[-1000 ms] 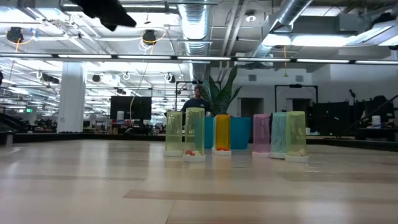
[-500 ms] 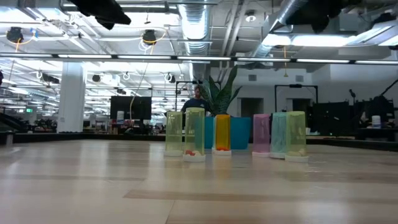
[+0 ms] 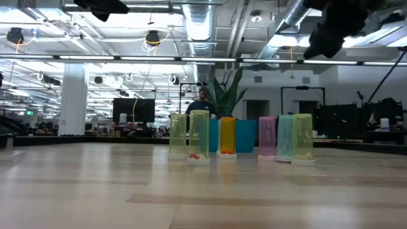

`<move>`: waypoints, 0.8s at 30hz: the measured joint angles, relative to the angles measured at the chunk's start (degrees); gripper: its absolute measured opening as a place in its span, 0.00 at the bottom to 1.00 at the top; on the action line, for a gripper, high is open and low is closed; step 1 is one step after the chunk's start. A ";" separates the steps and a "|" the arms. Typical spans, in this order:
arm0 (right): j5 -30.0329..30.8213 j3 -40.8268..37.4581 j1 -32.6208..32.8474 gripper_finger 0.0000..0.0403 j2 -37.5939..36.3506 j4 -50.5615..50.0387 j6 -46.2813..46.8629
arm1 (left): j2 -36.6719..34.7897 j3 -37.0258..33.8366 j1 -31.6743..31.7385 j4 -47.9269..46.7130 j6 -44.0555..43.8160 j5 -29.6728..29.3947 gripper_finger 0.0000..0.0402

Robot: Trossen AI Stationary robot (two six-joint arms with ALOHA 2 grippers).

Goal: Pick and place pill bottles into a basket
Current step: Put the yellow pill bottle into the blue bin

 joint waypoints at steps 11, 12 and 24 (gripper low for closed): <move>-0.81 0.02 7.14 0.35 9.09 0.53 10.19 | -1.13 -0.02 -0.02 -2.50 -0.35 -0.73 0.00; -0.83 0.02 7.53 0.36 9.89 0.93 11.12 | -1.15 -0.02 -0.02 -2.91 -0.43 -0.73 0.00; -0.79 0.04 9.18 0.47 19.24 3.84 25.25 | -1.22 0.00 -0.02 -3.01 -3.38 -0.72 0.00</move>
